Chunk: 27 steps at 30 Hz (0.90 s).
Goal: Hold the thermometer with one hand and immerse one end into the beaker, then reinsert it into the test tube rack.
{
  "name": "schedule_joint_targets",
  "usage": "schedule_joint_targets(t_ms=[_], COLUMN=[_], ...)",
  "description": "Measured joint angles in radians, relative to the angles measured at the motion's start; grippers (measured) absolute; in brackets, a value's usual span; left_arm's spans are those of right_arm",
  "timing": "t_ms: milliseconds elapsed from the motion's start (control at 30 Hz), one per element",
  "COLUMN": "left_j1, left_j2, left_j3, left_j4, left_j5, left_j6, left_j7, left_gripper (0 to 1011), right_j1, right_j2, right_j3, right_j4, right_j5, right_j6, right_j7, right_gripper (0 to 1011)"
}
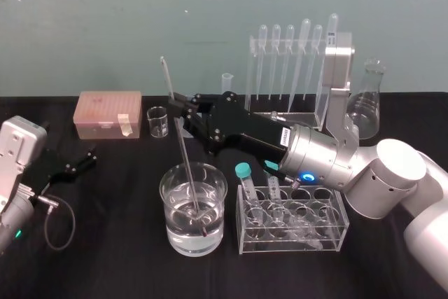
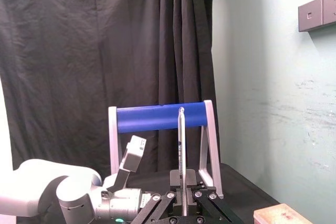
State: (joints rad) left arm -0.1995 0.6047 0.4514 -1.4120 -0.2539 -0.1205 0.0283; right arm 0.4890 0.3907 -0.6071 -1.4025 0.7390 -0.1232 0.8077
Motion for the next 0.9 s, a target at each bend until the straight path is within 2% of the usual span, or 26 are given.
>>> schedule_joint_targets(t_ms=[900], left_j1=[0.000], left_j2=[0.000], left_j3=[0.000], left_j4=[0.000], left_j5=[0.000], left_j6=[0.000], left_j7=[0.000], left_gripper=[1008], right_j1=[-0.003], right_j2=[0.001], right_j3=[-0.001], right_j4=[-0.004], right_j5=[0.002], right_j6=[0.000], right_j7=[0.000], right_gripper=[53])
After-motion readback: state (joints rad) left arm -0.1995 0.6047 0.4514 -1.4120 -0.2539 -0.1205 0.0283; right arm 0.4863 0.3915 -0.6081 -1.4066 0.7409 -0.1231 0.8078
